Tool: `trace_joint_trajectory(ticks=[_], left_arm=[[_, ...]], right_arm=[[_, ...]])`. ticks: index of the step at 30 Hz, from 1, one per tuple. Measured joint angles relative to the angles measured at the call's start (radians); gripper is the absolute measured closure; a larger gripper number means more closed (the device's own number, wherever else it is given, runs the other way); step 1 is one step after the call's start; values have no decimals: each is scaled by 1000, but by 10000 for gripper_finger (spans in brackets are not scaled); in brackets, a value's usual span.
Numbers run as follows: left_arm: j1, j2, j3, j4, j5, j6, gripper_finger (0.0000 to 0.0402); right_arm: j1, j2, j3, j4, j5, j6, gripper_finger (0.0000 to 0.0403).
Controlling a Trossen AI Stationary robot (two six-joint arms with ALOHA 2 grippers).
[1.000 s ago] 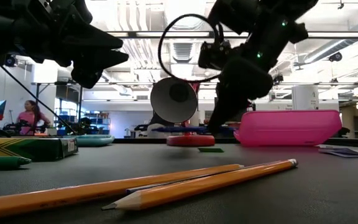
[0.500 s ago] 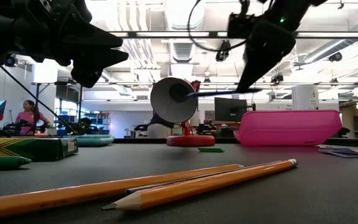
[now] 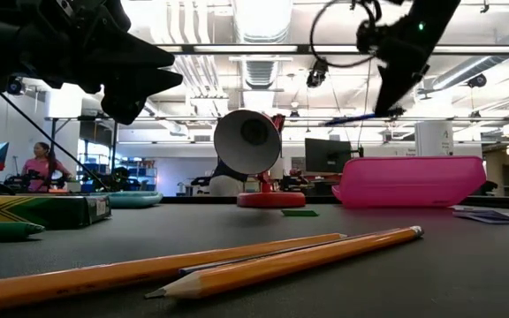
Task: Pack school essentials
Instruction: Put the blue pen into the pink supply box
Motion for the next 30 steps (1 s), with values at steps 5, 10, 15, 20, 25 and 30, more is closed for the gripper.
trace_joint_trajectory(ticks=[5, 10, 15, 20, 25, 30], left_arm=[[0, 2, 0, -1, 0, 0, 268], [0, 2, 0, -3, 0, 0, 268], [0, 2, 0, -3, 0, 0, 268], [0, 2, 0, -4, 0, 8, 268], [0, 2, 0, -5, 0, 8, 268], [1, 2, 0, -5, 0, 8, 268]], right_arm=[[-111, -1, -55, -32, 0, -18, 379], [-216, 0, -118, -28, -28, -34, 379], [-267, 1, -177, -18, -105, -50, 379], [-269, 1, -215, -11, -134, -71, 379], [-269, 1, -241, 45, -185, -82, 378], [-269, 1, -279, 102, -192, -88, 378]])
